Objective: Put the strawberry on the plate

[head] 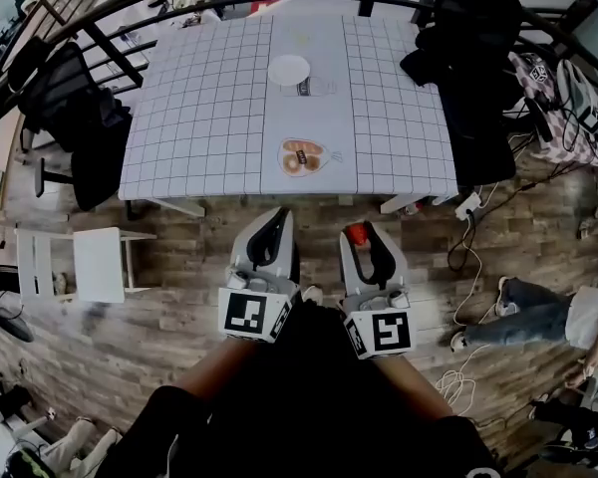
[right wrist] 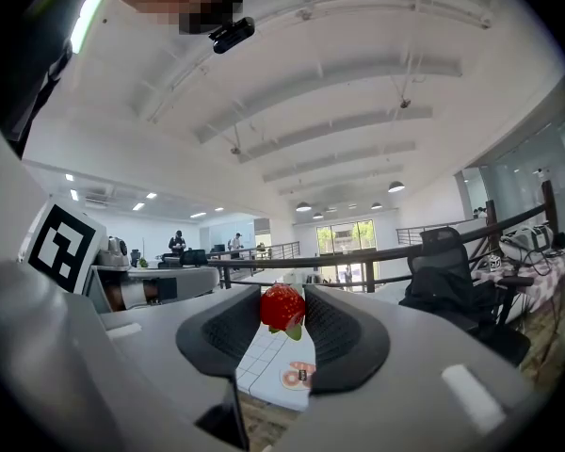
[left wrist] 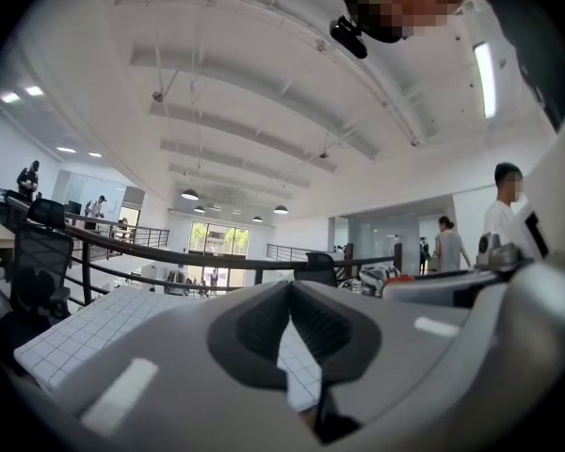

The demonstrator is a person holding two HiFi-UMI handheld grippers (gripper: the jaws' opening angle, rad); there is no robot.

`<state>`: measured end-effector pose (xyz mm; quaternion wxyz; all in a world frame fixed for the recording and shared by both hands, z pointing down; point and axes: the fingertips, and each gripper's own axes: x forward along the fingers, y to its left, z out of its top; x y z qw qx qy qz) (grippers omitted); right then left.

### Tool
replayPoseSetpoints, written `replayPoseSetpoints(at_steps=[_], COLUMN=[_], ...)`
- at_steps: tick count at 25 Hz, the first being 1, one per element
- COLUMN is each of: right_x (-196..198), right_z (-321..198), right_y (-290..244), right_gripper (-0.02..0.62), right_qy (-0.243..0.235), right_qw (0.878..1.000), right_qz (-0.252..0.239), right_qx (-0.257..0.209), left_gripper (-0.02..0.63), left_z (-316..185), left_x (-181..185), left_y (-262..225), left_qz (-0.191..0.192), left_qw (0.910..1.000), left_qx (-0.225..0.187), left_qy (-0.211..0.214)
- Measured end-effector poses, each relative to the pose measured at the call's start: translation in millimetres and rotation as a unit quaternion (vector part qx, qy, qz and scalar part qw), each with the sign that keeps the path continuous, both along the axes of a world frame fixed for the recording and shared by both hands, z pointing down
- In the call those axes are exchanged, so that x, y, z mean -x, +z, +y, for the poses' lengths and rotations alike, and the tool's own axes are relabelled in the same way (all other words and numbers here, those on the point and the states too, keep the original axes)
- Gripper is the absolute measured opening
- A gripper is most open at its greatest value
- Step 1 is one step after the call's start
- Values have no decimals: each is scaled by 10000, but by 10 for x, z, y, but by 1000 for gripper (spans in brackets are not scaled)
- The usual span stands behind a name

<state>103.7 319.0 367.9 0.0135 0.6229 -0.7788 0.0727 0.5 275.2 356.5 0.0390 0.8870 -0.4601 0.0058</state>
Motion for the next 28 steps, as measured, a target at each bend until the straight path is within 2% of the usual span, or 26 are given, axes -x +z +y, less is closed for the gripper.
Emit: replayPoseSetpoints(at_steps=[5,13,16,28], right_x=[-21,12,52,222], right_z=[-274,-890,-1161,-2398], right_y=[12,60,92,136], right_gripper=[144,144,144,144], right_qy=[-20,-75,-117,9], right_qw=[10000,9996,9993,9985], right_qz=[63,175,256,276], right_qx=[56,186,239,468], left_gripper=[9,9,9,9], left_z=[-281,-888,-1133,-2395], left_x=[10,-74,-73,391], left_y=[43,-29,39,206], left_qz=[290,229,255,184], left_qw=[9993,9995,9994,9994], left_qx=[234,-56,71,277], left_qy=[92,188,216,-24])
